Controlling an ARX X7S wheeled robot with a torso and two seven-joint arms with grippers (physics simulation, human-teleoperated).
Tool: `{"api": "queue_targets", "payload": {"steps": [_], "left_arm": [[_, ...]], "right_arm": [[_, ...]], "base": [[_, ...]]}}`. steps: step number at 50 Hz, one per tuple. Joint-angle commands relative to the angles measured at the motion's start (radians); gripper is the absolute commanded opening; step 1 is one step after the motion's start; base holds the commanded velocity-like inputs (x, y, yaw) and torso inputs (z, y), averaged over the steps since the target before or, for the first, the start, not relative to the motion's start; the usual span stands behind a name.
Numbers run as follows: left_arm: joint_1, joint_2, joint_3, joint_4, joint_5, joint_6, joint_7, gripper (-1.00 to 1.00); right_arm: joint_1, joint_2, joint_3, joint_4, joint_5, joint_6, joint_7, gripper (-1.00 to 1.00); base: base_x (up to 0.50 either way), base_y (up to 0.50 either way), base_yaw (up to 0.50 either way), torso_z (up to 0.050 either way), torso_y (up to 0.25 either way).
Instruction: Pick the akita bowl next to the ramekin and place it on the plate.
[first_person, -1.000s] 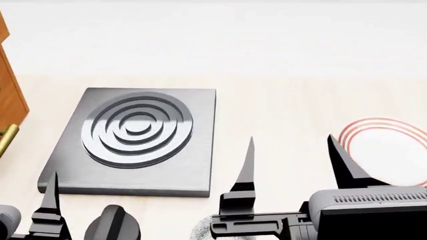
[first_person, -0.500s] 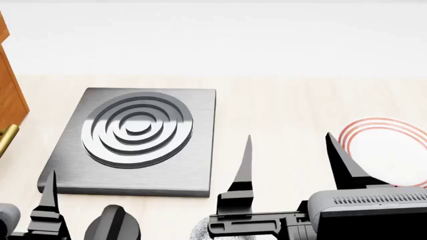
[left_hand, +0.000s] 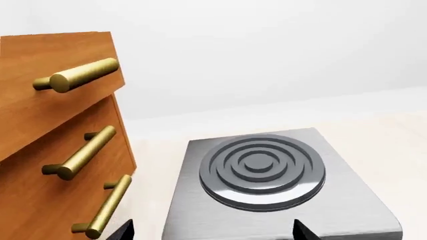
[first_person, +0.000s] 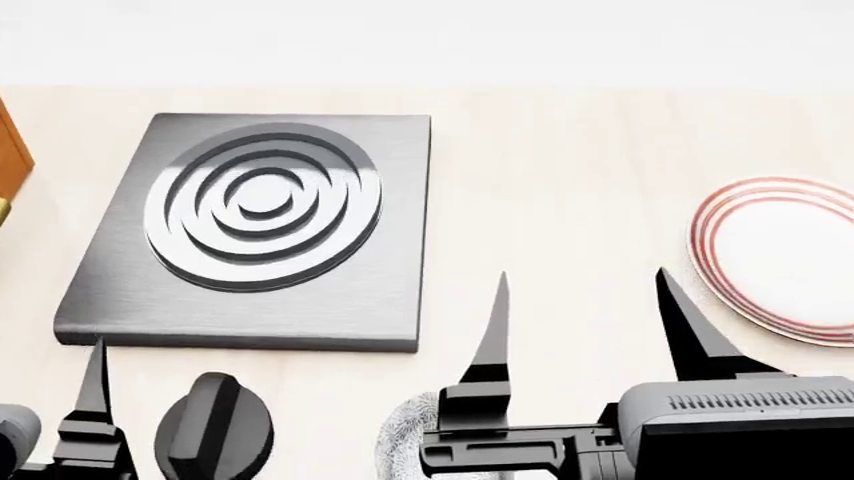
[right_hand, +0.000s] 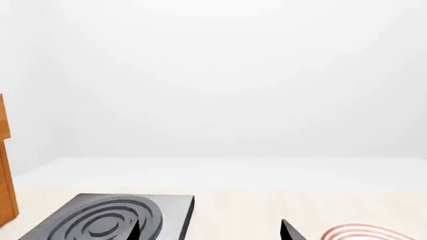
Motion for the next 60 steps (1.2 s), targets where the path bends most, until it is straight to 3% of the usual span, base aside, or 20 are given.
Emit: {"api": "queue_targets", "payload": {"steps": [1,44,60], "left_arm": [[0.006,0.014,-0.021,-0.003,0.007,0.004,0.021,1.00],[0.012,0.001,-0.013,-0.007,-0.016,0.002,0.005,1.00],[0.013,-0.001,-0.022,-0.017,-0.025,0.005,-0.004,1.00]], "right_arm": [[-0.005,-0.013,0.023,0.002,-0.024,-0.009,-0.009,1.00],[0.005,0.013,0.022,0.002,0.002,-0.007,0.016,1.00],[0.018,0.014,0.054,-0.018,0.056,0.034,0.035,1.00]], "base": [[0.00,0.00,0.00,0.000,-0.150],[0.00,0.00,0.00,0.000,-0.149],[0.00,0.00,0.00,0.000,-0.015]]}}
